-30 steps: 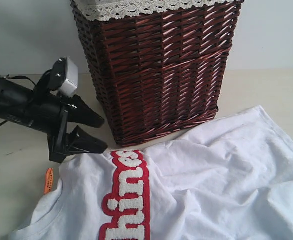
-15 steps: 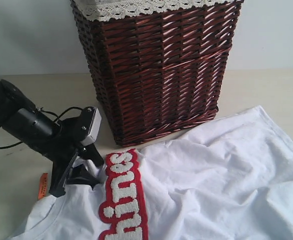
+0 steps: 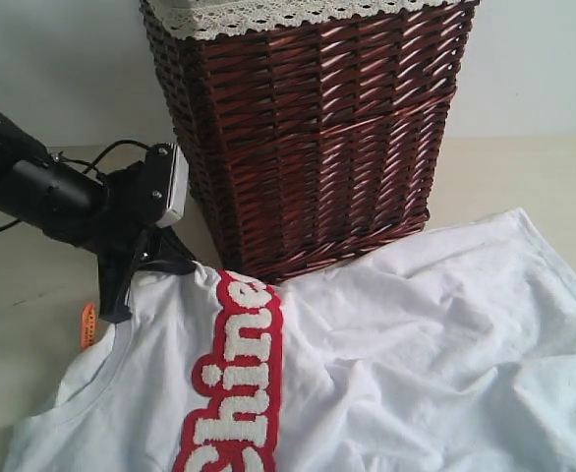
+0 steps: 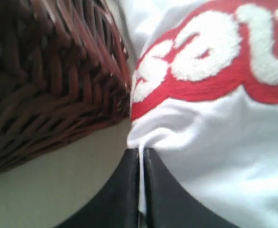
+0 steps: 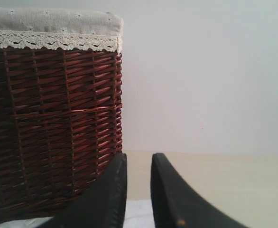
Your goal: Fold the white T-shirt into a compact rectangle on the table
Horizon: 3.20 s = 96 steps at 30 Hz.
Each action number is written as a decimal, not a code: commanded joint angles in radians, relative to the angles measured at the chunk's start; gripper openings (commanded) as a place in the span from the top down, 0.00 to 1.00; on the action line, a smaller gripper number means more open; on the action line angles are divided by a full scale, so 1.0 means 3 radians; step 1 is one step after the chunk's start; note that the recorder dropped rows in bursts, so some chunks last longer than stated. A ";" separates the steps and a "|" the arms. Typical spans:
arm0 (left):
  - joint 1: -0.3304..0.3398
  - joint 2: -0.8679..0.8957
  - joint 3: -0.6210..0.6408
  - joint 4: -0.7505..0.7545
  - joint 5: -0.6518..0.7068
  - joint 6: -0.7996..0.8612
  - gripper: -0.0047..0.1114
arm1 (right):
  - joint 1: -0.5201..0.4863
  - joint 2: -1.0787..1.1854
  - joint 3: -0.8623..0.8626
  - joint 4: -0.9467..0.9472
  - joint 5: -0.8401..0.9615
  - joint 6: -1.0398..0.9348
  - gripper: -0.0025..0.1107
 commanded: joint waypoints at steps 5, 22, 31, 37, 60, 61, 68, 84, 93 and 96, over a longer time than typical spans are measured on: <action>-0.0007 -0.0389 -0.0010 0.0302 0.1969 -0.0625 0.96 | 0.0005 -0.0016 0.0014 0.0000 -0.0001 0.0006 0.80; -0.0040 -0.0421 0.0843 0.0952 0.1969 -0.0997 0.96 | 0.0005 -0.0016 0.0014 -0.0001 -0.0009 0.0006 0.80; -0.0028 -0.0520 0.0898 0.0542 0.1891 -0.0994 0.95 | 0.0005 -0.0016 0.0014 -0.0001 -0.0009 0.0006 0.80; -0.0028 -0.0825 0.0599 0.0526 0.1856 -0.1141 0.72 | 0.0005 -0.0016 0.0014 -0.0001 -0.0009 0.0006 0.80; 0.0535 -0.0174 0.0291 0.0304 0.0948 -0.1961 0.40 | 0.0005 -0.0016 0.0014 -0.0001 -0.0009 0.0006 0.80; 0.0535 -0.0139 0.0291 0.0304 0.0956 -0.1977 0.40 | 0.0005 -0.0016 0.0014 -0.0001 -0.0021 0.0006 0.80; 0.0535 0.0113 0.0291 0.0215 0.0996 -0.2021 0.40 | 0.0005 -0.0016 0.0014 -0.0001 -0.0077 0.0006 0.80; 0.0540 0.0220 0.0291 0.0596 0.1738 -0.2464 0.40 | 0.0005 -0.0016 0.0014 -0.0001 -0.0077 0.0006 0.80; 0.0540 0.0220 0.0291 0.0815 0.1557 -0.2917 0.41 | 0.0005 -0.0016 0.0014 -0.0001 -0.0077 0.0006 0.80; 0.0540 0.0220 0.0291 0.0893 0.1513 -0.2908 0.55 | 0.0005 -0.0016 0.0014 -0.0001 -0.0077 0.0006 0.80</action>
